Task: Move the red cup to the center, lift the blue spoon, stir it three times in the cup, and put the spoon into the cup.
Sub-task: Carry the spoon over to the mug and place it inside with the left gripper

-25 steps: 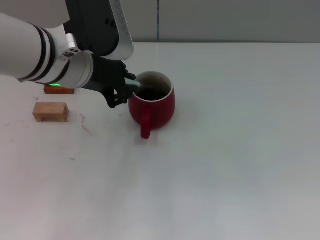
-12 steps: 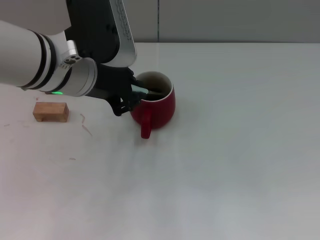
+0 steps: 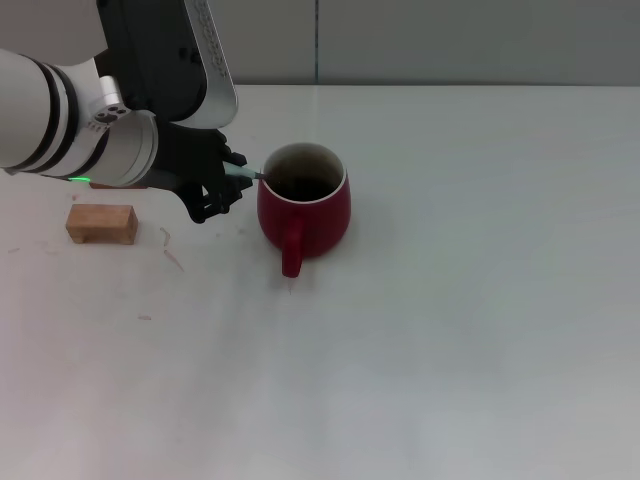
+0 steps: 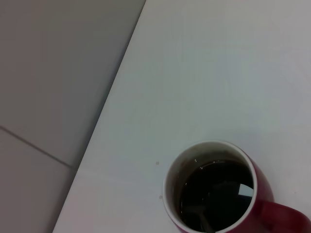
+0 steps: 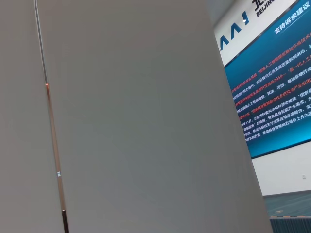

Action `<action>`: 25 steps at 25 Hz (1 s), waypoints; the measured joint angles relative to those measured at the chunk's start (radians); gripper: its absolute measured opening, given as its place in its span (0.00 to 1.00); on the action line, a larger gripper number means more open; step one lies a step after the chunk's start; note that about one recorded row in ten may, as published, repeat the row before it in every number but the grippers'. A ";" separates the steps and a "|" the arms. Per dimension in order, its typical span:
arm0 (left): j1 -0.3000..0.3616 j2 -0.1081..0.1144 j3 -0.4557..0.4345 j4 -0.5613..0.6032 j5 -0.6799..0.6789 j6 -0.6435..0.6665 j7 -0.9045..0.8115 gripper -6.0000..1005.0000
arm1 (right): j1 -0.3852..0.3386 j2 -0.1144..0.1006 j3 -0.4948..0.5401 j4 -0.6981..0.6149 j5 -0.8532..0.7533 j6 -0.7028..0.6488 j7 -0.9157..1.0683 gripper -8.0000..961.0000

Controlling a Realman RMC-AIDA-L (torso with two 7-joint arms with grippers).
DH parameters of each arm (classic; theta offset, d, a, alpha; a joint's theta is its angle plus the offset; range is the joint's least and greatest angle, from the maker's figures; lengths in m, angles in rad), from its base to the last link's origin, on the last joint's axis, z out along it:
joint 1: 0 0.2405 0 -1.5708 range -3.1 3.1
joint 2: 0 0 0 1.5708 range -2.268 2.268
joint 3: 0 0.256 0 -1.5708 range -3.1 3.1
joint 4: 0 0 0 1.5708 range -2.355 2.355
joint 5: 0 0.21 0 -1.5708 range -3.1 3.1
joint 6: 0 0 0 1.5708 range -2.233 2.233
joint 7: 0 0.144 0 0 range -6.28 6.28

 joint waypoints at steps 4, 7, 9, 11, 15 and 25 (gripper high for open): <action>-0.019 -0.003 0.005 0.013 -0.002 0.013 0.001 0.21 | 0.000 0.000 -0.001 0.000 0.000 0.000 0.000 0.81; -0.037 -0.005 0.013 0.022 -0.008 0.022 0.001 0.21 | -0.001 0.000 -0.002 0.001 0.000 0.000 0.000 0.81; -0.044 -0.006 0.018 0.022 -0.009 0.031 -0.001 0.21 | -0.002 0.000 -0.003 0.000 0.000 0.000 0.000 0.81; -0.046 -0.006 0.022 0.022 -0.011 0.036 -0.004 0.21 | -0.002 0.000 -0.003 -0.001 0.000 0.000 0.000 0.81; -0.035 -0.006 0.033 0.004 -0.014 0.031 -0.006 0.21 | -0.002 0.000 -0.003 -0.002 0.000 0.000 0.000 0.81; 0.025 -0.001 0.021 -0.052 -0.005 -0.010 -0.008 0.22 | 0.000 0.000 -0.013 0.003 0.000 0.000 0.000 0.81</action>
